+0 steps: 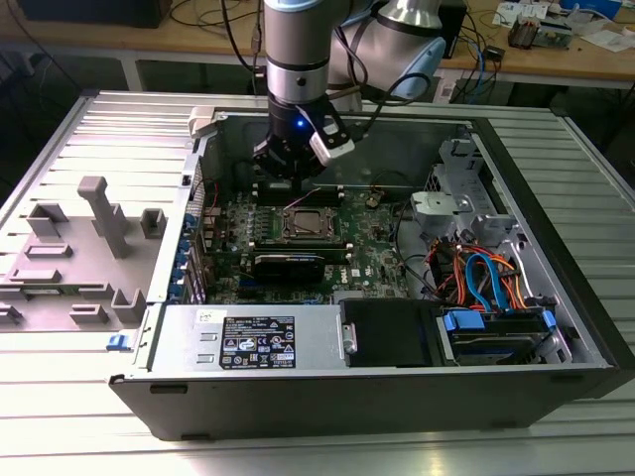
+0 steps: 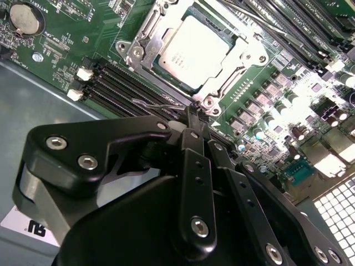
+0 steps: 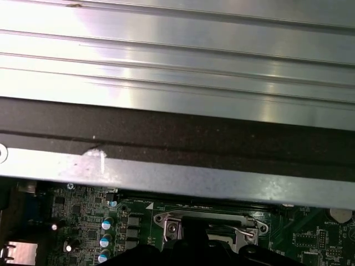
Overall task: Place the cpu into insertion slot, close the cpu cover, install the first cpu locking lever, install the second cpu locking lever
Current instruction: 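Install the first cpu locking lever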
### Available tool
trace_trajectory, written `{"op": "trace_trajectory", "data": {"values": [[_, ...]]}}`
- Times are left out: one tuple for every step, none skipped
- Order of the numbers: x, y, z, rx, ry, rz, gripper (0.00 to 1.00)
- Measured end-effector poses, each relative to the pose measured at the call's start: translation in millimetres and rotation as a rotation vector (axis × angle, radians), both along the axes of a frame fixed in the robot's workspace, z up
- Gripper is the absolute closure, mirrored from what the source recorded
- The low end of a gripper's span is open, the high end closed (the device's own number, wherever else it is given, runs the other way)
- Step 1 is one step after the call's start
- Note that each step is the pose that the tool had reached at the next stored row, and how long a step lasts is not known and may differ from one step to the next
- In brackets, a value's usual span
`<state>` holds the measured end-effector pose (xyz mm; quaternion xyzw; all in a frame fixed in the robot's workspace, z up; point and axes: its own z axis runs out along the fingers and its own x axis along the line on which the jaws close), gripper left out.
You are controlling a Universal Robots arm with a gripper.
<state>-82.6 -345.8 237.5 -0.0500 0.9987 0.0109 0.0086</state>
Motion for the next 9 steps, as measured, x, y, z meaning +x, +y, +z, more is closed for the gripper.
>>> {"op": "trace_trajectory", "data": {"values": [[0.2,0.0,0.0,-0.0001,0.0000,0.000,0.89],[0.4,0.0,-0.1,-0.0001,0.0000,0.000,0.89],[0.5,0.0,-0.2,-0.0002,0.0000,0.000,0.89],[0.7,0.0,-0.3,-0.0002,0.0001,0.000,0.89],[0.9,0.0,-0.4,-0.0002,0.0001,0.000,0.89],[1.0,0.0,-0.6,-0.0001,0.0000,0.000,0.89],[1.0,0.0,-0.7,-0.0002,0.0000,0.000,0.89],[1.0,0.0,-0.9,-0.0001,0.0000,0.000,0.89],[1.1,0.0,-1.2,0.0000,0.0000,0.000,0.89]]}}
